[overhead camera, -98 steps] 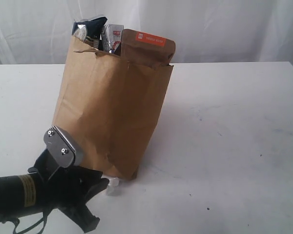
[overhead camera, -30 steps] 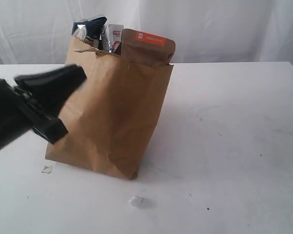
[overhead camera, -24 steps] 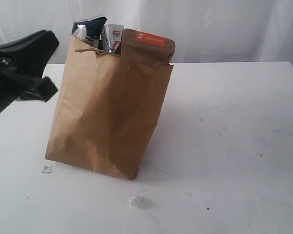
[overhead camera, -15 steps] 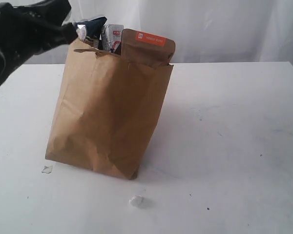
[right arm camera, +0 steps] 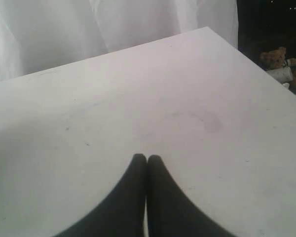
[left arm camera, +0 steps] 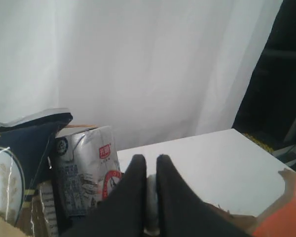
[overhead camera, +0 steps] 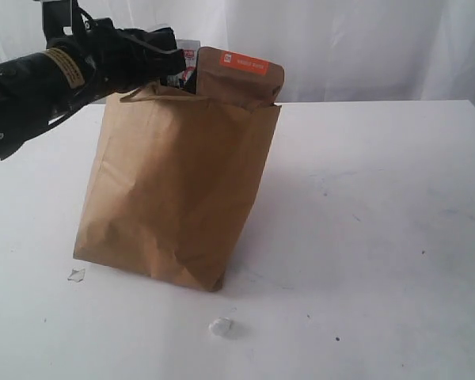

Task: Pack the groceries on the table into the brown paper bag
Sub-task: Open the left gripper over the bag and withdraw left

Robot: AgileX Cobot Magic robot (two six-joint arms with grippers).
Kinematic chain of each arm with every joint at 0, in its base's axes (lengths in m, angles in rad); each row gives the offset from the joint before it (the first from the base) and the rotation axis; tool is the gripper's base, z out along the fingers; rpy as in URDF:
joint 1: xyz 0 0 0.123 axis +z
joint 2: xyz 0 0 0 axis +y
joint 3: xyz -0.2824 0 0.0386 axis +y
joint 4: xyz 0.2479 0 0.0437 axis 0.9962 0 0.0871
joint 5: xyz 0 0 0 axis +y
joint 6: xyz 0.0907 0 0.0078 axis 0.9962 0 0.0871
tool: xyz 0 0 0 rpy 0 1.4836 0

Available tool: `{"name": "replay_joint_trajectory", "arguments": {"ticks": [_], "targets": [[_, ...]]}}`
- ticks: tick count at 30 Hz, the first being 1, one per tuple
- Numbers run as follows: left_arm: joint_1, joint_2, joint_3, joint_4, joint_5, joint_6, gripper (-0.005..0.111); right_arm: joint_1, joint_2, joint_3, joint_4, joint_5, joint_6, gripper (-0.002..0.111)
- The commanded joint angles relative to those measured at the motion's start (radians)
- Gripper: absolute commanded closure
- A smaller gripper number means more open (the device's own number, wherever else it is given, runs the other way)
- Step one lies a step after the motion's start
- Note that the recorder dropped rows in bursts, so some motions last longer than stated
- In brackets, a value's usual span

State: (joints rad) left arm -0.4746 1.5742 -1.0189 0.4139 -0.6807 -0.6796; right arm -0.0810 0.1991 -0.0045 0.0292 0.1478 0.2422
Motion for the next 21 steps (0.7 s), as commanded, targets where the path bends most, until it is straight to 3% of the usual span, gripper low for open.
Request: {"name": "replay_joint_trajectory", "arguments": {"ticks": [1,6,9,14,21], "targets": [[0.003,-0.004,-0.008,0.058,0.025,-0.035,0.088,0.004,0.002,0.004,0.003,-0.006,-0.001,0.108],[0.003,-0.004,-0.008,0.075,0.023,-0.142,0.06,0.004,0.002,0.004,0.003,-0.006,-0.001,0.108],[0.003,-0.012,-0.008,0.075,0.023,-0.162,0.051,0.004,0.002,0.004,0.003,-0.006,-0.001,0.108],[0.003,-0.06,-0.008,0.071,0.058,-0.154,0.05,0.004,0.002,0.004,0.003,-0.006,-0.001,0.108],[0.014,-0.203,-0.006,0.075,0.253,-0.15,0.05,0.004,0.002,0.004,0.003,-0.006,-0.001,0.108]]}}
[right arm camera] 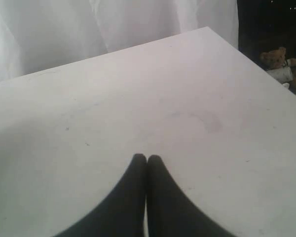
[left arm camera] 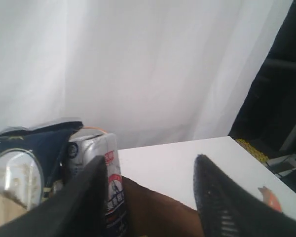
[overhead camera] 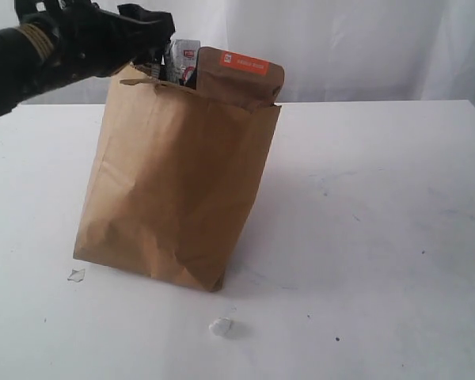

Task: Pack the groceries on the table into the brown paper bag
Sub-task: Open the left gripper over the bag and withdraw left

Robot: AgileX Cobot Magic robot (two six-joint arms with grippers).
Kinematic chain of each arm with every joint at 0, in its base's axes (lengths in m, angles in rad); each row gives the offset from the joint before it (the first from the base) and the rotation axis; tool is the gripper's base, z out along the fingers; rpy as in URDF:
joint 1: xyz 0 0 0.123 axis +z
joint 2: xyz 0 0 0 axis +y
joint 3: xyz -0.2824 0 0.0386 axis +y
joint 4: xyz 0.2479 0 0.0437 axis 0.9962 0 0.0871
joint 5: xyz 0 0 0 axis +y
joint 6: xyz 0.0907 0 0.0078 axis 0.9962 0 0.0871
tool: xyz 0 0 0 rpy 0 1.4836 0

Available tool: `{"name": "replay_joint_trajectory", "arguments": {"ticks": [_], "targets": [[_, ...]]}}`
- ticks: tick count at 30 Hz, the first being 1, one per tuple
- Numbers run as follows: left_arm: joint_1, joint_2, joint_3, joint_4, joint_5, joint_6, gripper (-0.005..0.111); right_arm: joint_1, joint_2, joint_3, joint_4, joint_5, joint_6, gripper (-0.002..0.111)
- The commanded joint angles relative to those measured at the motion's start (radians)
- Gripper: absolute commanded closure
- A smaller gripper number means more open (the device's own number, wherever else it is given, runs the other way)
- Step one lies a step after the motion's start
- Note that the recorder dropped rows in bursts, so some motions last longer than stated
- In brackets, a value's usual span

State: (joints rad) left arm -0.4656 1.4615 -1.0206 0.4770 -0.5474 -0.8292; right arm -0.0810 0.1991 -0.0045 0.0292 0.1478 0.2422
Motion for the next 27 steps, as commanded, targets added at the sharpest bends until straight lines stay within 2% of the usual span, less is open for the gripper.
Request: {"name": "replay_joint_trajectory", "arguments": {"ticks": [1,5,8,13,15,17,20,24,27], "targets": [[0.005,-0.112,-0.002,0.012,0.151,-0.003,0.05,0.004,0.002,0.004,0.003,-0.006,-0.001,0.108],[0.007,-0.219,0.053,0.023,0.214,-0.003,0.05,0.004,0.002,0.004,0.003,-0.006,-0.001,0.108],[0.007,-0.294,0.13,0.025,0.208,0.003,0.053,0.004,0.002,0.004,0.003,-0.006,-0.001,0.108],[0.007,-0.384,0.306,-0.012,0.205,0.23,0.081,0.004,0.002,0.004,0.003,-0.006,-0.001,0.108],[0.005,-0.408,0.381,-0.122,0.205,0.348,0.09,0.004,0.002,0.004,0.003,-0.006,-0.001,0.108],[0.005,-0.427,0.448,-0.295,0.205,0.433,0.095,0.004,0.002,0.004,0.003,-0.006,-0.001,0.108],[0.005,-0.447,0.546,-0.485,0.205,0.497,0.095,0.004,0.002,0.004,0.003,-0.006,-0.001,0.108],[-0.012,-0.46,0.648,-0.503,0.205,0.497,0.094,0.004,0.002,0.004,0.003,-0.006,-0.001,0.108],[-0.07,-0.46,0.682,-0.503,0.205,0.497,0.094,0.004,0.002,0.004,0.003,-0.006,-0.001,0.108]]}}
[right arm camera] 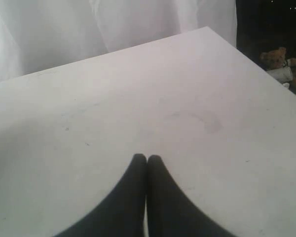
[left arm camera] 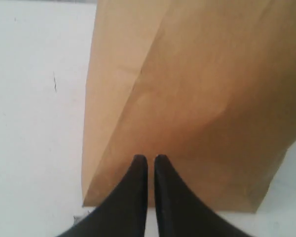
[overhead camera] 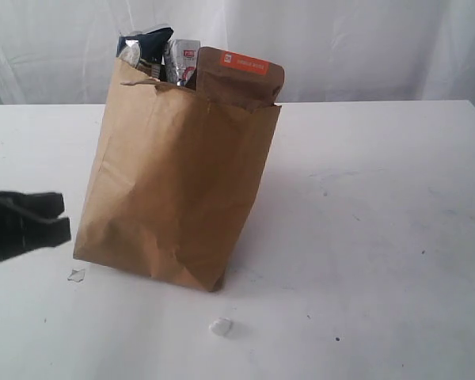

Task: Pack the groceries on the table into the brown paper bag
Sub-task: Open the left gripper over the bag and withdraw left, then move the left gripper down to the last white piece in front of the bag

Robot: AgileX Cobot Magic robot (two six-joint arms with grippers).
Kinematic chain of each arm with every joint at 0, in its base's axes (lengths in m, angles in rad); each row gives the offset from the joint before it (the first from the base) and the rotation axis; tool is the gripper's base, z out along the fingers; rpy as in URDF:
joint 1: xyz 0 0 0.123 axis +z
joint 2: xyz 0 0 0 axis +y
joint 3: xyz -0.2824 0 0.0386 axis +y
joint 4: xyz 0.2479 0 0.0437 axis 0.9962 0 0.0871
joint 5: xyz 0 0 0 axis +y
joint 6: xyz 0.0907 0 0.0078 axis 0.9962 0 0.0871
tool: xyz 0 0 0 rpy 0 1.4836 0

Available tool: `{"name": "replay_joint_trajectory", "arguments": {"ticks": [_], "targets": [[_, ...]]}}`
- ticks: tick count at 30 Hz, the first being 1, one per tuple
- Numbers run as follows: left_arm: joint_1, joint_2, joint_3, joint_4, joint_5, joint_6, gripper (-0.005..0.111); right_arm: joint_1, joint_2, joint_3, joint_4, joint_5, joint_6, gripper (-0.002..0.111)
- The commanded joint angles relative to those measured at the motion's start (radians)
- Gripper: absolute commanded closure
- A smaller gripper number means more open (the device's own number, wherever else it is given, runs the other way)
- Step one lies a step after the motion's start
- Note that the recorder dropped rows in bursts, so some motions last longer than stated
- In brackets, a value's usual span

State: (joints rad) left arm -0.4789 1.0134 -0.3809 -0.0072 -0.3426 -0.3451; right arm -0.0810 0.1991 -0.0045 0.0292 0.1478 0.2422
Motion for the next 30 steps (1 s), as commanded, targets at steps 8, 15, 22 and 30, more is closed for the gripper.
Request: {"name": "replay_joint_trajectory", "arguments": {"ticks": [8,15,22,30], "targets": [[-0.279,0.053,0.066,0.107,-0.173,0.034,0.106,0.004,0.002,0.004,0.003,-0.006,-0.001,0.108],[-0.337,0.371,0.076,0.46,-0.542,0.076,0.107,0.004,0.002,0.004,0.003,-0.006,-0.001,0.108],[-0.335,0.522,0.075,0.463,-0.586,0.213,0.069,0.004,0.002,0.004,0.003,-0.006,-0.001,0.108],[-0.335,0.67,-0.02,0.497,-0.638,0.208,0.038,0.004,0.002,0.004,0.003,-0.006,-0.001,0.108]]}}
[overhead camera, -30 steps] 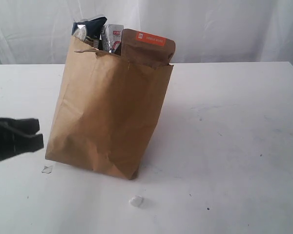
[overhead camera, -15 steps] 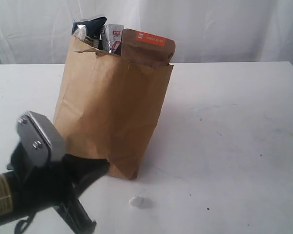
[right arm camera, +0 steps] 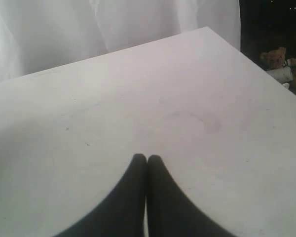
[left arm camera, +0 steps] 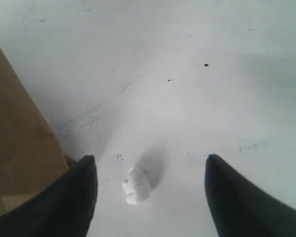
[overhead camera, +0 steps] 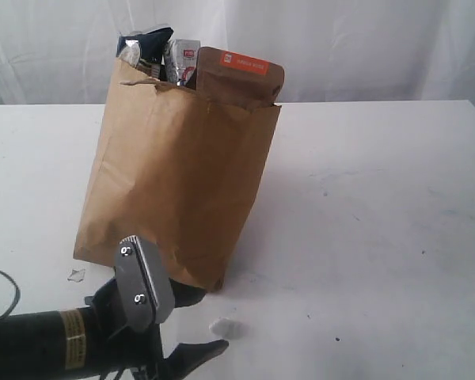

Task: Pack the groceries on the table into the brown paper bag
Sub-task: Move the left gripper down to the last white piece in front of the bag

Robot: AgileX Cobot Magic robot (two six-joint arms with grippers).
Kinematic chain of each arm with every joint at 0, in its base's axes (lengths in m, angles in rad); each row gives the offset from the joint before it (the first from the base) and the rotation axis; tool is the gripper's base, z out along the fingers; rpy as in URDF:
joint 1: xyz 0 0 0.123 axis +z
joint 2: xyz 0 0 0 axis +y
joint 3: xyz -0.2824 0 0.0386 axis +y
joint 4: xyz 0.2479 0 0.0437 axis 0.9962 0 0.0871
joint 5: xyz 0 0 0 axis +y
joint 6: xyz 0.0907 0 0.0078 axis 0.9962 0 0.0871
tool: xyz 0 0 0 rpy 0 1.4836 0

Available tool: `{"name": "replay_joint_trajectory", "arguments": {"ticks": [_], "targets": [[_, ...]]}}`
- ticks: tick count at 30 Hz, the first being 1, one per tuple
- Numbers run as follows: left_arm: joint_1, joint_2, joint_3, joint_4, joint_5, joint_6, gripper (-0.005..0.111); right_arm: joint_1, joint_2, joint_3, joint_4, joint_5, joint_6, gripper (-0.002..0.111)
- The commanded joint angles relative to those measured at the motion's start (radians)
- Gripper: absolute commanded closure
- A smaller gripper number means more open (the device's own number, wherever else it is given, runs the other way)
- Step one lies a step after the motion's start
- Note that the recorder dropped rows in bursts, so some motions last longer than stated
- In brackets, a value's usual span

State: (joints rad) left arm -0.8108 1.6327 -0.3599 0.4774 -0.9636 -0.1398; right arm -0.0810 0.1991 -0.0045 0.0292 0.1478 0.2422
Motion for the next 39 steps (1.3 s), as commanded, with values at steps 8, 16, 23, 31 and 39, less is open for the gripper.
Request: {"name": "replay_joint_trajectory", "arguments": {"ticks": [8,16,23,31,39], "targets": [[-0.003,0.195,-0.084,0.004,-0.01,0.002,0.039,0.004,0.002,0.004,0.003,-0.006,-0.001,0.108],[-0.003,0.207,-0.084,-0.033,-0.012,0.004,0.087,0.004,0.002,0.004,0.003,-0.006,-0.001,0.108],[-0.003,0.191,-0.084,-0.024,-0.012,-0.004,0.107,0.004,0.002,0.004,0.003,-0.006,-0.001,0.108],[-0.003,0.031,-0.079,-0.022,-0.004,-0.147,0.107,0.004,0.002,0.004,0.003,-0.006,-0.001,0.108],[-0.003,0.11,-0.105,-0.011,0.001,-0.129,0.067,0.004,0.002,0.004,0.003,-0.006,-0.001,0.108]]}}
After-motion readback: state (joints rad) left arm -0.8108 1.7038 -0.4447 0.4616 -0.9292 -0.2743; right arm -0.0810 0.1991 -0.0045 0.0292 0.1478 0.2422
